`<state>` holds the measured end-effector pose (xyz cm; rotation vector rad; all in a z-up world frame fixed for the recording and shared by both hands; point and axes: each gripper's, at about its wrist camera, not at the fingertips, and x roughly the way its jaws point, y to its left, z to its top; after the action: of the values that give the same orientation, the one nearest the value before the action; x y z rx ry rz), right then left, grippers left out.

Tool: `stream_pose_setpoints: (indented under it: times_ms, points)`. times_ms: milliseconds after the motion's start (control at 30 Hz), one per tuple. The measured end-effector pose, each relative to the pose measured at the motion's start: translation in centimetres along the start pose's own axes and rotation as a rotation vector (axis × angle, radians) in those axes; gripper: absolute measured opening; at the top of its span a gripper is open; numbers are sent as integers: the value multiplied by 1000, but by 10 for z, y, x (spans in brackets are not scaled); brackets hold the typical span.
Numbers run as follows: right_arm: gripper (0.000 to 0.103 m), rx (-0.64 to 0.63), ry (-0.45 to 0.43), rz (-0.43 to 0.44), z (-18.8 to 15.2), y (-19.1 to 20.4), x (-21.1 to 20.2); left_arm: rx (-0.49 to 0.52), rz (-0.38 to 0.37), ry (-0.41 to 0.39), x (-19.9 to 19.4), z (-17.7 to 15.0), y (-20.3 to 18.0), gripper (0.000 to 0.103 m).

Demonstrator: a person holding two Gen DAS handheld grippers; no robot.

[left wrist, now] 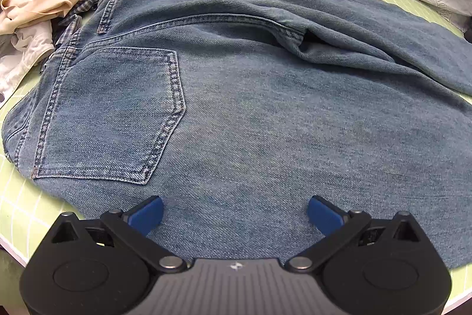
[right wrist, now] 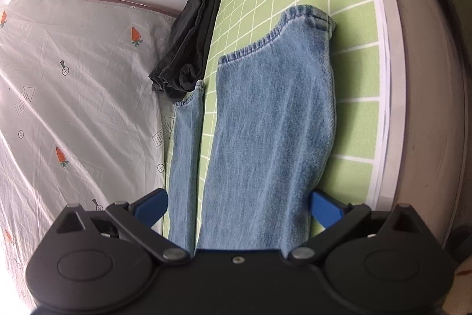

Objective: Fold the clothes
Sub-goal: 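Grasp both jeans leg hems together with the right gripper, then lift the leg hems with the right gripper while the left gripper grasps the waistband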

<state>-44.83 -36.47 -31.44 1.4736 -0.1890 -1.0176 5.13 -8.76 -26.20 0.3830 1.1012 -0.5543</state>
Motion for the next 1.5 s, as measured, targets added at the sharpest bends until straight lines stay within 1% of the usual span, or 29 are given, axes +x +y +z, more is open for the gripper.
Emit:
stream_pose_setpoints:
  times_ms: [67,167,233,467,600,733,800,833,867,900,967,1000,1033,1067,1100,1133,1200,1267,1333,1400,1467,1500]
  points:
    - [103,-52,-49,-39,7,6,1,0,0,-8,0,-1,1,103]
    - [103,-93,-97,-70,25,10,5,-1,0,-18,-1,-3,1,103]
    - [103,-96,-108,-74,36,11,9,-2,0,-23,-1,-4,1,103]
    - [103,-154,-81,-101,61,24,35,-7,3,-21,-1,-3,0,103]
    - [103,-193,-75,-132,64,32,46,-11,4,-27,-2,-4,0,103]
    - [102,-302,-51,-184,58,42,53,-13,5,-37,-3,-6,0,103]
    - [99,-360,-40,-217,55,46,55,-14,5,-38,-3,-5,0,103]
    - [94,-380,-39,-235,53,48,55,-13,4,-36,-3,-5,0,103]
    - [86,-395,-39,-252,53,48,55,-13,4,-35,-3,-4,0,103]
    - [81,-409,-41,-269,52,48,54,-11,3,-37,-3,-4,1,103]
    - [54,-404,-57,-291,53,43,49,-6,-1,-46,-3,-6,1,103]
    - [43,-394,-66,-299,53,40,46,-2,-3,-54,-3,-7,1,103]
    - [37,-368,-72,-301,55,34,43,0,-5,-60,-4,-8,2,103]
    - [23,-342,-79,-302,57,29,40,3,-9,-64,-4,-9,2,103]
    - [15,-315,-85,-302,58,23,37,7,-14,-66,-5,-10,3,103]
    - [4,-287,-86,-293,60,19,36,8,-24,-68,-5,-10,4,103]
    - [4,-235,-89,-275,63,11,32,-25,-67,-79,-10,-11,12,102]
    - [3,-238,-93,-286,62,13,33,-99,-134,-97,-17,-12,26,101]
    - [3,-279,-94,-319,59,20,36,-209,-189,-126,-25,-16,47,98]
    - [3,-306,-99,-344,57,25,39,-334,-229,-158,-32,-22,69,97]
    - [3,-312,-107,-356,54,27,40,-496,-252,-190,-37,-32,98,90]
    - [3,-312,-110,-358,54,27,40,-584,-273,-197,-38,-38,113,83]
